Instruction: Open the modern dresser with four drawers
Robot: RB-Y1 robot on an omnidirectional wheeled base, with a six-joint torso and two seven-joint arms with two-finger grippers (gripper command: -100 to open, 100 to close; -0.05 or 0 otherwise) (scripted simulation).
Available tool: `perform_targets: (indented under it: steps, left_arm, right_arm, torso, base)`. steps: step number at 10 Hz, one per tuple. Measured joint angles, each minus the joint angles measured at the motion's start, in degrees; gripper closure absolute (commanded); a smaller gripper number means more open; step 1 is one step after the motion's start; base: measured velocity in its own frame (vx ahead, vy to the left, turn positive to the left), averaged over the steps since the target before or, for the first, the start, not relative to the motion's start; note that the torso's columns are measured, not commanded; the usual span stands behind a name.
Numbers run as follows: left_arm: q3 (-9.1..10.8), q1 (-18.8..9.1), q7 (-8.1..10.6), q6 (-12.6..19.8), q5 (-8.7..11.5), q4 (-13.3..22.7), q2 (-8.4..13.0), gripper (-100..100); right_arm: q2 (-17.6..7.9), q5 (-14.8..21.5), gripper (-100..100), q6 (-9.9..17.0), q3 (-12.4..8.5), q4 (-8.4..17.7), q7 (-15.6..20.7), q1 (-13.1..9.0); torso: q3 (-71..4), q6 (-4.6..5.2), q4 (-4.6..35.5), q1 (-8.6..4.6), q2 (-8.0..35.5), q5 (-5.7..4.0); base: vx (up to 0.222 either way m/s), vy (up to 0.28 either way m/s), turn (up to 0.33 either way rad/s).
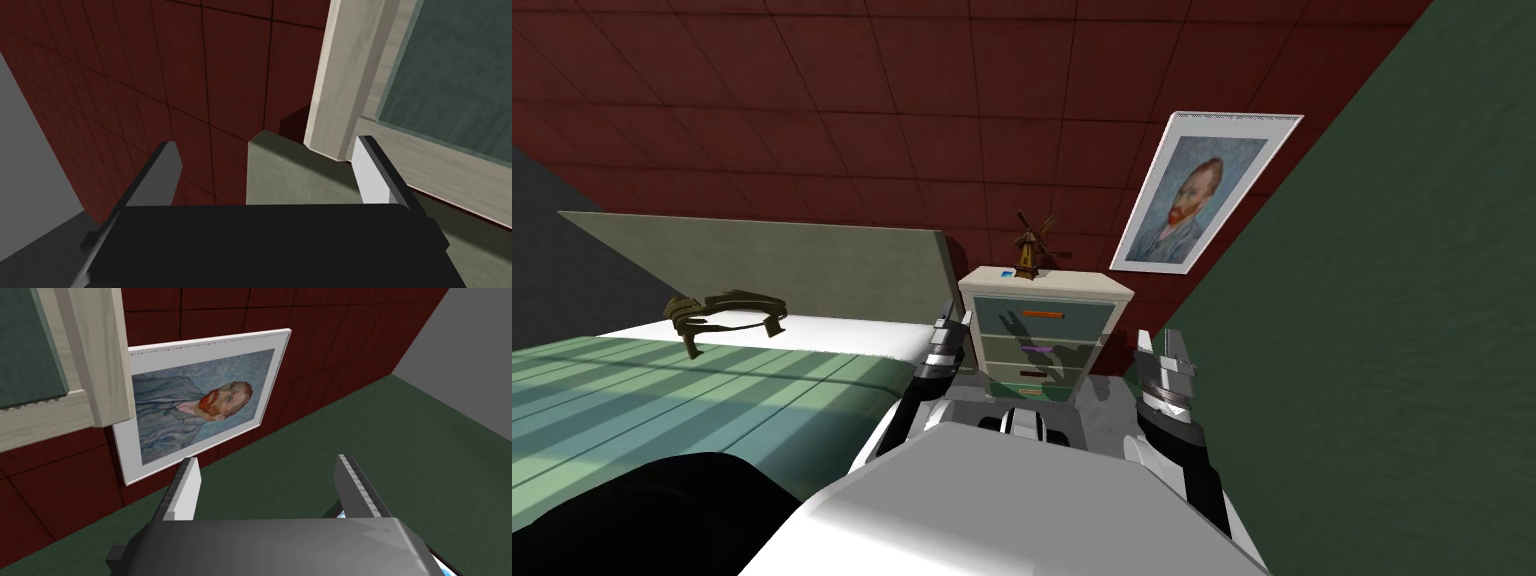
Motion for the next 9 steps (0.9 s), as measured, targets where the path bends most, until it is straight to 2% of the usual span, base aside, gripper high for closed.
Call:
perform_targets:
  steps: [3,4,9]
  left_arm:
    - [-0.09,1.1,0.40,2.4,0.7,-0.7,3.5,-100]
    - [-0.07,1.3,0.59,3.5,0.9,-1.0,4.0,-100]
    - [-0.34,3.3,1.32,8.6,2.1,-2.4,3.7,-100]
  right_arm:
    - [0.0,0.0,0,0.0,0.0,0.0,0.0,0.0]
    - [0.0,0.0,0,0.0,0.0,0.0,0.0,0.0]
    - [0.0,0.0,0,0.0,0.0,0.0,0.0,0.0]
  torso:
    - [-0.1,0.00,0.0,-0.08,0.0,-0.02]
    - [-0.1,0.00,0.1,0.02,0.0,0.00]
    - [0.0,0.00,0.1,0.07,0.1,0.02]
  base:
    - [0.048,-0.107,0.015]
    - [0.043,-0.103,0.011]
    - [0.042,-0.099,0.013]
